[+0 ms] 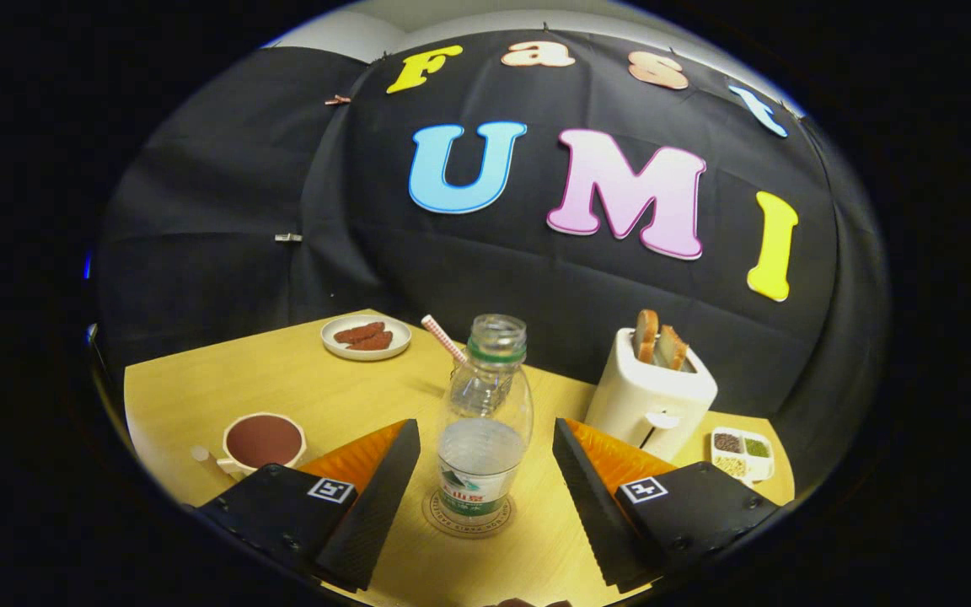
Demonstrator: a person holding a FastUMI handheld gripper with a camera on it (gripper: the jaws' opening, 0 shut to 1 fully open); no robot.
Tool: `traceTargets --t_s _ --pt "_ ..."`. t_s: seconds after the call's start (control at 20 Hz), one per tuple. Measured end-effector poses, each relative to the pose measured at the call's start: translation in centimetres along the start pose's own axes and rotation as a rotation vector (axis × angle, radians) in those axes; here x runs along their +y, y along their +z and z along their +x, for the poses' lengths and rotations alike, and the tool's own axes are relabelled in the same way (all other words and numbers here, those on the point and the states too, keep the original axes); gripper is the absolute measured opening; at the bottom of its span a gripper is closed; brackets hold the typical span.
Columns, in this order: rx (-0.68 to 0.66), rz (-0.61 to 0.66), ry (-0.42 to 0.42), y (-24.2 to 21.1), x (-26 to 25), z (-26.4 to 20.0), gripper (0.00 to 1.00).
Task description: Take the bottle from table, then pour the juice into the cup, finally place the bottle on the coaster
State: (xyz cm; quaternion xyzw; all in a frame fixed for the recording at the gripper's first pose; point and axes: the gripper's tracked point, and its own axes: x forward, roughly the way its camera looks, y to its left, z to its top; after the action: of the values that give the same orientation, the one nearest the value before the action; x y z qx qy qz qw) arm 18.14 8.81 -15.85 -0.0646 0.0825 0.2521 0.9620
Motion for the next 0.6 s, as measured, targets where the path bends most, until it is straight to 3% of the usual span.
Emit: traceTargets --t_s 0.2,0.35,0.6 --pt "-0.067 -0.005 -0.019 5.1 -0.9 -4.1 0.98" --pt "-0.097 -0.047 -0.072 8.3 -2.4 -7.6 0.98" --pt "-0.121 -0.014 -0.158 12.4 -3.2 -14.0 0.98"
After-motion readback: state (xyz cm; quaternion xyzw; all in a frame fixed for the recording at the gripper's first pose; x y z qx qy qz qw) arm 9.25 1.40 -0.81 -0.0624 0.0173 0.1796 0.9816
